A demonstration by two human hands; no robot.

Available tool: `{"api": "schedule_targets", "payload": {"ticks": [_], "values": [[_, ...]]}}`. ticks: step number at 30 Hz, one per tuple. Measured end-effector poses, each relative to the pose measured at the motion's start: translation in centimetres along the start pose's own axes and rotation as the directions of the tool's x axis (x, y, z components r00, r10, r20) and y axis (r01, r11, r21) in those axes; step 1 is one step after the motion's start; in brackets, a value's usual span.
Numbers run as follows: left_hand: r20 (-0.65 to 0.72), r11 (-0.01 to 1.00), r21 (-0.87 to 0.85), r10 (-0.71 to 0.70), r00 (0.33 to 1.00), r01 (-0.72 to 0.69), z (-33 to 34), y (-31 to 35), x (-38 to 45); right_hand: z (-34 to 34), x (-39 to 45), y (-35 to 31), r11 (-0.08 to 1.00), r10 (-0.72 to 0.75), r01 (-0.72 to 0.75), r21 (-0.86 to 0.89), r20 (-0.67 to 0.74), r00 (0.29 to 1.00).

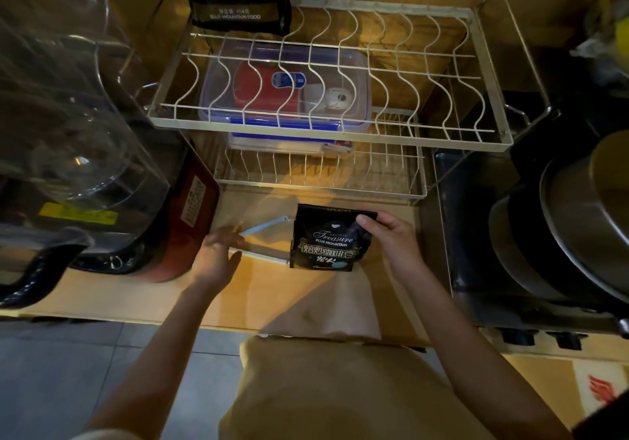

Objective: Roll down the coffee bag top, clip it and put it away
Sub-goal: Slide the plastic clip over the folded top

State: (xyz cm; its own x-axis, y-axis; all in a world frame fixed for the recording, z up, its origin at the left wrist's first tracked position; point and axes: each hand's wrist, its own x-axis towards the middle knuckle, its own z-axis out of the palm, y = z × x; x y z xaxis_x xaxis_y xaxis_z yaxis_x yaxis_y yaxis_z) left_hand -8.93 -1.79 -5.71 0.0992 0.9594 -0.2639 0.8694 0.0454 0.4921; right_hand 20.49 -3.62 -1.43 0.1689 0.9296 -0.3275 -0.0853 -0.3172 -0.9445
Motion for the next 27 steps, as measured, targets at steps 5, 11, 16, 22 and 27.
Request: {"api": "schedule_targets", "payload": {"ticks": [5, 11, 16, 22, 27], "values": [[-0.029, 0.994, 0.001, -0.112, 0.993, 0.112, 1.6, -1.9, -0.6, 0.0, -0.1, 0.0, 1.000, 0.001, -0.001, 0.014, 0.007, 1.000], [-0.134, 0.947, -0.269, -0.220, 0.966, 0.178, 2.3, -2.3, -1.3, -0.1, -0.3, 0.0, 1.000, 0.013, -0.013, 0.008, 0.012, 1.000], [0.023, 0.651, -0.731, -0.276, 0.961, 0.205, 0.0, -0.8, -2.9, -0.2, -0.5, 0.1, 1.000, 0.014, -0.014, 0.009, 0.013, 1.000], [-0.043, 0.797, -0.603, 0.010, 0.999, -0.034, -3.7, 4.4, -2.4, 0.0, -0.4, -0.1, 1.000, -0.018, 0.018, -0.003, 0.009, 1.000], [-0.088, 0.901, -0.367, 0.215, 0.973, -0.232, -4.4, 8.2, -0.8, 0.0, -0.5, -0.2, 1.000, 0.003, -0.003, -0.025, 0.015, 1.000]]}}
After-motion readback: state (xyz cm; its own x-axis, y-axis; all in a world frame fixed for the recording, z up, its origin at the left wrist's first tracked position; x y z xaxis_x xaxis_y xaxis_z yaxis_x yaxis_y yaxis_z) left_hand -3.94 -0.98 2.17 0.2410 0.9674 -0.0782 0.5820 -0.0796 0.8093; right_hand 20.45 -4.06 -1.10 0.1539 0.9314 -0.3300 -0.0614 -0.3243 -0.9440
